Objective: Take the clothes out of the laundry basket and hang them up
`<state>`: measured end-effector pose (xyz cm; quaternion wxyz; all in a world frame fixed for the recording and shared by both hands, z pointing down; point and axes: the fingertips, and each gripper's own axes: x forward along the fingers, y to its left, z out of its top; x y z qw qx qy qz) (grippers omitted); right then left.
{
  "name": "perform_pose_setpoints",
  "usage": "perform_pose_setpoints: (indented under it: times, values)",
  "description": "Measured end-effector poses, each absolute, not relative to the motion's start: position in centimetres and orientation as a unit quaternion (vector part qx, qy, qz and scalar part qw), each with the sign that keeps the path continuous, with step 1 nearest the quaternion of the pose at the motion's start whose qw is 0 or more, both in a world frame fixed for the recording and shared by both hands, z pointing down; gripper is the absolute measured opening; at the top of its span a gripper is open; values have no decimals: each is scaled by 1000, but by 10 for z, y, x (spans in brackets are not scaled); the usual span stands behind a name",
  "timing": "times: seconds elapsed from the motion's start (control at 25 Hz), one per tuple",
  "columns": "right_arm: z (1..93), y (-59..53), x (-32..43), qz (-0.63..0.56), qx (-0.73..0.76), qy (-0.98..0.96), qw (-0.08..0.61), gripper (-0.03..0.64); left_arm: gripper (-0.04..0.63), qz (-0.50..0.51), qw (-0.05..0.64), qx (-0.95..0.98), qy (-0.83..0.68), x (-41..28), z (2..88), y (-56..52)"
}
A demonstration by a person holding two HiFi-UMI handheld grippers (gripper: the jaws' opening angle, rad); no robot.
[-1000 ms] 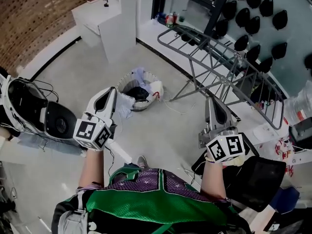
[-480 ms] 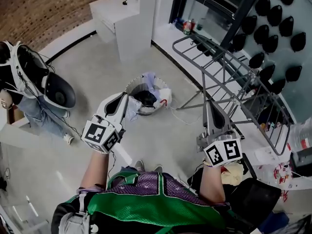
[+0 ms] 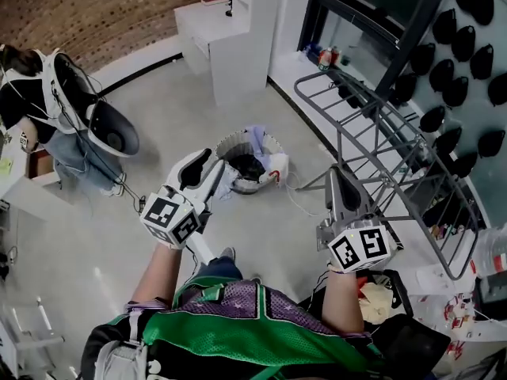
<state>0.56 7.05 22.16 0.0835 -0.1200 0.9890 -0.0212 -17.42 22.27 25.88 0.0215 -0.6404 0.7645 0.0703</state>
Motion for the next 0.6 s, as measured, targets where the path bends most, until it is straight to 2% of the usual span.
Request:
perform_pose_setpoints:
  times: [0.08,0.16,0.4,0.6]
  values:
    - [224,69,-2,-23,-113,990,80,0,210,64,28,-644,762,-177,259,220]
    - [223,66,-12,-22,-109,991,78,0,245,56,33,-643,763,-187,259,216]
    - [223,46,-52,-21,-106,992,70,0,247,23,33,-647,761,-224,272,190]
    - [246,27,-93,-17,-104,993,52,0,247,-22,18,-640,767,-265,315,170]
